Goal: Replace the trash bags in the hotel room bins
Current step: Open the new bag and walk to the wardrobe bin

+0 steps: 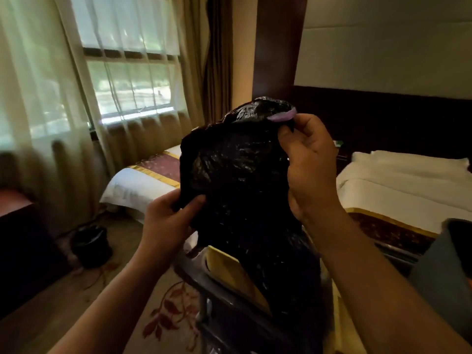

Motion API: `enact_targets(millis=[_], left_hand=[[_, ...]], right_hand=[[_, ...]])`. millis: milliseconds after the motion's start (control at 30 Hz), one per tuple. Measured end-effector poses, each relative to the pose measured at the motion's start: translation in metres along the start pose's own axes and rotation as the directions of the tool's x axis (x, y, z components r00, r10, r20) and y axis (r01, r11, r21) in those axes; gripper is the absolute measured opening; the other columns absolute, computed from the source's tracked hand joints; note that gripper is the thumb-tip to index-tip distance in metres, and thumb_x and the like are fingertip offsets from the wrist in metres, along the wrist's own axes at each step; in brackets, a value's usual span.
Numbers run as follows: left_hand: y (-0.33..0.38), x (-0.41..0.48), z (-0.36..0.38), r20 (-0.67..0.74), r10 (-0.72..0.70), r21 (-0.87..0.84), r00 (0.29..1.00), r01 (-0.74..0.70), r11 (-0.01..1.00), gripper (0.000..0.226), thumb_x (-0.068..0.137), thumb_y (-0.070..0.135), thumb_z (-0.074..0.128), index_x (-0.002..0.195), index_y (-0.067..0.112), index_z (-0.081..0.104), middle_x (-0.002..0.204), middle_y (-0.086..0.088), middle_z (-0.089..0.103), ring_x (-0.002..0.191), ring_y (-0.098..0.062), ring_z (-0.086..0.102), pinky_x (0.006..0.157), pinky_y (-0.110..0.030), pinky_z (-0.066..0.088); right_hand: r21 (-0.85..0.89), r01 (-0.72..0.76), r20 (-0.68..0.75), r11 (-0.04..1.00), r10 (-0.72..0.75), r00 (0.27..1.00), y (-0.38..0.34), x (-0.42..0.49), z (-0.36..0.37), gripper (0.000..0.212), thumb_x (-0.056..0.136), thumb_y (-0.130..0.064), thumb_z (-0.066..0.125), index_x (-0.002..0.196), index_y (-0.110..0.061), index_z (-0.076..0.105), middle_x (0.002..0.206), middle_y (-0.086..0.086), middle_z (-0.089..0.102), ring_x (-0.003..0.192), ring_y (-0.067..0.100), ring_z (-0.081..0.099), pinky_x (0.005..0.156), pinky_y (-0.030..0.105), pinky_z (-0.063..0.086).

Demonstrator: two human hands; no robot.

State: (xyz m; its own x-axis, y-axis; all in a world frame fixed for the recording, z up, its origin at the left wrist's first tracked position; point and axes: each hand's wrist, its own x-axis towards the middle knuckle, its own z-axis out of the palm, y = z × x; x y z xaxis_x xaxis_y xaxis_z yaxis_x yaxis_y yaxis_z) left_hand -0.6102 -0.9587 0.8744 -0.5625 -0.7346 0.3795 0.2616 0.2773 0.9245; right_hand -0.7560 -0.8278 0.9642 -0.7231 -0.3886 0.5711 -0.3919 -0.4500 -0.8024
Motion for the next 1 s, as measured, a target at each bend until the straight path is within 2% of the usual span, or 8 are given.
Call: enact_targets(millis=[133,233,433,633,767,900,933,1000], left_hand=[[0.002,-0.019,-0.056,-0.173,0.011,0.153,0.985,0.016,0.988,0.008,0.090,0.015,0.066,0.091,0.013,0.074,0.080,-0.004,0.075,0.071,-0.017,0.070,0.063,-0.034,0.055],[0.002,-0.047,-0.097,-0.278,-0.024,0.128,0.960,0.061,0.990,0.011,0.092,0.013,0.062,0.097,0.014,0.073,0.094,-0.012,0.075,0.089,-0.035,0.071,0.078,-0.049,0.057],[0.005,-0.117,-0.167,-0.494,-0.004,0.217,0.870,0.128,0.968,0.015,0.094,0.011,0.059,0.103,0.014,0.070,0.093,-0.006,0.075,0.087,-0.022,0.072,0.070,-0.026,0.059],[-0.003,-0.171,-0.224,-0.599,0.031,0.290,0.800,0.180,0.940,0.017,0.093,0.010,0.060,0.095,0.021,0.073,0.091,0.001,0.075,0.084,-0.014,0.072,0.068,-0.022,0.058],[-0.007,-0.191,-0.256,-0.607,0.046,0.364,0.793,0.227,0.903,0.020,0.092,0.011,0.062,0.097,0.026,0.073,0.091,0.010,0.075,0.086,-0.007,0.071,0.076,-0.032,0.059],[-0.019,-0.204,-0.288,-0.524,0.143,0.588,0.840,0.235,0.774,0.014,0.091,0.021,0.066,0.102,0.026,0.074,0.094,0.016,0.073,0.091,-0.001,0.067,0.081,-0.034,0.057],[-0.022,-0.208,-0.295,-0.478,0.182,0.670,0.859,0.223,0.708,0.015,0.091,0.027,0.064,0.103,0.027,0.073,0.093,0.016,0.071,0.089,-0.001,0.066,0.078,-0.034,0.056],[-0.029,-0.218,-0.306,-0.331,0.235,0.833,0.914,0.166,0.528,0.020,0.092,0.034,0.057,0.106,0.030,0.070,0.087,0.014,0.066,0.077,-0.006,0.064,0.066,-0.035,0.054]], right_hand=[[-0.075,-0.048,0.143,0.996,0.059,0.988,0.023,-0.014,0.041,0.015,0.096,-0.023,0.057,0.109,-0.016,0.063,0.103,0.002,0.073,0.099,0.019,0.069,0.091,0.048,0.055],[-0.126,-0.060,0.219,0.990,0.087,0.972,0.045,-0.035,0.074,0.005,0.097,-0.021,0.060,0.100,-0.020,0.064,0.094,0.004,0.073,0.089,0.019,0.068,0.084,0.047,0.056],[-0.149,-0.249,0.370,0.957,0.287,0.883,0.088,-0.079,0.130,0.010,0.095,-0.018,0.062,0.096,-0.025,0.069,0.089,-0.003,0.074,0.087,0.017,0.071,0.084,0.052,0.057],[-0.366,-0.241,0.550,0.899,0.418,0.723,0.128,-0.145,0.178,0.012,0.093,-0.029,0.065,0.105,-0.028,0.066,0.103,-0.004,0.071,0.095,0.016,0.068,0.084,0.049,0.058],[-0.359,-0.567,0.521,0.741,0.663,0.538,0.143,-0.200,0.217,0.063,0.073,-0.054,0.075,0.125,-0.022,0.055,0.130,0.004,0.055,0.110,0.022,0.062,0.080,0.040,0.061],[-0.511,-0.457,0.446,0.728,0.679,0.583,0.133,-0.248,0.255,0.062,0.080,-0.070,0.061,0.113,-0.017,0.059,0.121,0.002,0.053,0.099,0.016,0.056,0.067,0.025,0.047],[-0.499,-0.505,0.453,0.704,0.709,0.540,0.128,-0.256,0.263,0.065,0.076,-0.075,0.055,0.104,-0.017,0.060,0.110,0.004,0.058,0.088,0.016,0.057,0.061,0.023,0.043],[-0.504,-0.679,0.500,0.533,0.822,0.273,0.119,-0.269,0.281,0.081,0.067,-0.089,0.048,0.100,-0.017,0.064,0.088,0.008,0.065,0.070,0.017,0.059,0.053,0.024,0.044]])
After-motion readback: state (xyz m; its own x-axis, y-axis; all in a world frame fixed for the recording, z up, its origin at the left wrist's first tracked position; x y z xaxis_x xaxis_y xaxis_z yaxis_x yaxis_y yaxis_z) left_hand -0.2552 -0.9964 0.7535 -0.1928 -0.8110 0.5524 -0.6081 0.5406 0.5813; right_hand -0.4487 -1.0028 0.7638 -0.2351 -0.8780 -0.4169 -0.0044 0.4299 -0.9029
